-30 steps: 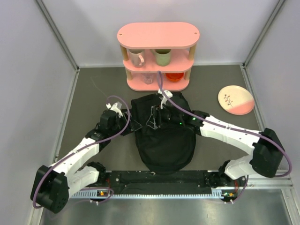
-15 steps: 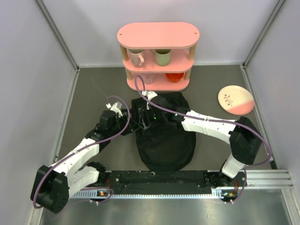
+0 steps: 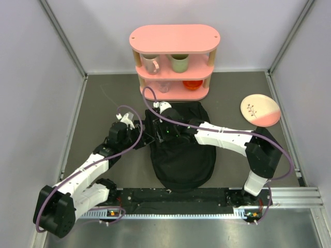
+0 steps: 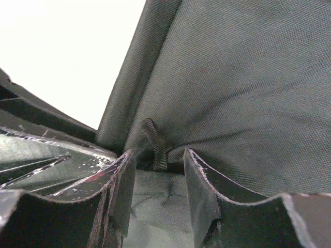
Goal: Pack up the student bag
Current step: Zip the student bag at the center of the board.
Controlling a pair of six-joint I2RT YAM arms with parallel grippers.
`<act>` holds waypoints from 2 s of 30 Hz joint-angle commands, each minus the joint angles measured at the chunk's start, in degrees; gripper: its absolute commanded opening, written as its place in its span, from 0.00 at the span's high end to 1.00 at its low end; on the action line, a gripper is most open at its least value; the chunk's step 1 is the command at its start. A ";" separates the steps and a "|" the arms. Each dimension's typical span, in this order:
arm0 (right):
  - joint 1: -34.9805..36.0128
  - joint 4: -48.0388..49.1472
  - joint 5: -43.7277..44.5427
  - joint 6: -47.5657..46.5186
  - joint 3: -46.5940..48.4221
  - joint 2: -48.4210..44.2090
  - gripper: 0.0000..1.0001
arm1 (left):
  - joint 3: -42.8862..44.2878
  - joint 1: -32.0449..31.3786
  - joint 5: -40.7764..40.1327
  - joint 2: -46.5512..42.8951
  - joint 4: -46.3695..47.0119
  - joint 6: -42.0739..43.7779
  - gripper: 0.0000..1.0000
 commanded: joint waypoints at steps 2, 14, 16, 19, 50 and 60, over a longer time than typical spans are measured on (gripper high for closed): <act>0.49 0.29 4.73 -1.42 3.57 2.17 0.60 | -0.05 0.37 2.17 -1.48 4.06 0.30 0.74; 0.75 -0.15 7.89 -1.25 6.48 5.16 0.88 | -0.14 0.37 2.34 -1.48 4.15 0.12 0.76; 0.75 -0.50 9.11 -1.07 6.39 4.99 0.95 | -0.22 0.46 2.43 -1.39 4.06 0.21 0.79; 0.66 -0.68 10.26 -0.55 5.78 4.20 1.00 | -0.22 0.46 2.34 -1.39 4.07 0.29 0.83; 0.66 5.47 24.76 8.77 -14.88 -16.01 1.00 | -0.84 5.12 1.29 -3.76 -2.09 4.07 1.00; 0.58 5.12 28.19 8.95 -18.04 -19.35 1.00 | -0.93 6.52 1.20 -4.90 -3.58 4.78 1.00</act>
